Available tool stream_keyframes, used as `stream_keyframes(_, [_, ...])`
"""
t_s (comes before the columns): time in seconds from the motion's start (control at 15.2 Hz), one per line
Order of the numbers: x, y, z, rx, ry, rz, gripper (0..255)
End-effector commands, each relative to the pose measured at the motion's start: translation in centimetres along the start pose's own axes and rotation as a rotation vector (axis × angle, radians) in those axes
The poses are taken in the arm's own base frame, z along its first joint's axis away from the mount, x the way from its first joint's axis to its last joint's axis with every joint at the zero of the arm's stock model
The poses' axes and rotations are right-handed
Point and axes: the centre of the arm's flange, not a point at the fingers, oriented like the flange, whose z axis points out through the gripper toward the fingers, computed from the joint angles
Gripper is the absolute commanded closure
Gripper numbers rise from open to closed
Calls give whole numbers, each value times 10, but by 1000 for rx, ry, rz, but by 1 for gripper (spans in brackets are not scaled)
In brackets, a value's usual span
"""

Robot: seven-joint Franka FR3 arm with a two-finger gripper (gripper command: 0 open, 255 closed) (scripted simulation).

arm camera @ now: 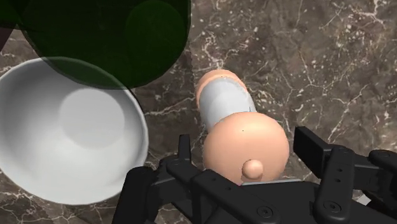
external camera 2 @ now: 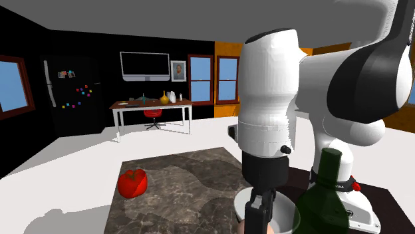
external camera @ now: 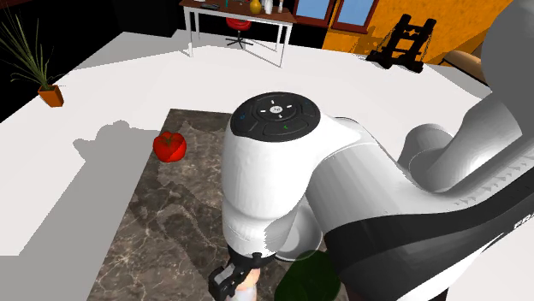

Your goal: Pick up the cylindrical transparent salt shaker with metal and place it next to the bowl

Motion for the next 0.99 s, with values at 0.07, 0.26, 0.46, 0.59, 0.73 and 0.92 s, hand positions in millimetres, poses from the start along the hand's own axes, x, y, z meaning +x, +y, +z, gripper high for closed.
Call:
stream_keyframes(0.07, [0, 0, 0, 0, 0, 0, 0])
stream_keyframes(0.26, [0, 0, -13, 0, 0, 0, 0])
stream_keyframes(0.46, [0, 0, -50, 0, 0, 0, 0])
stream_keyframes(0.59, [0, 0, -50, 0, 0, 0, 0])
stream_keyframes(0.73, [0, 0, -50, 0, 0, 0, 0])
stream_keyframes(0.92, [0, 0, -50, 0, 0, 0, 0])
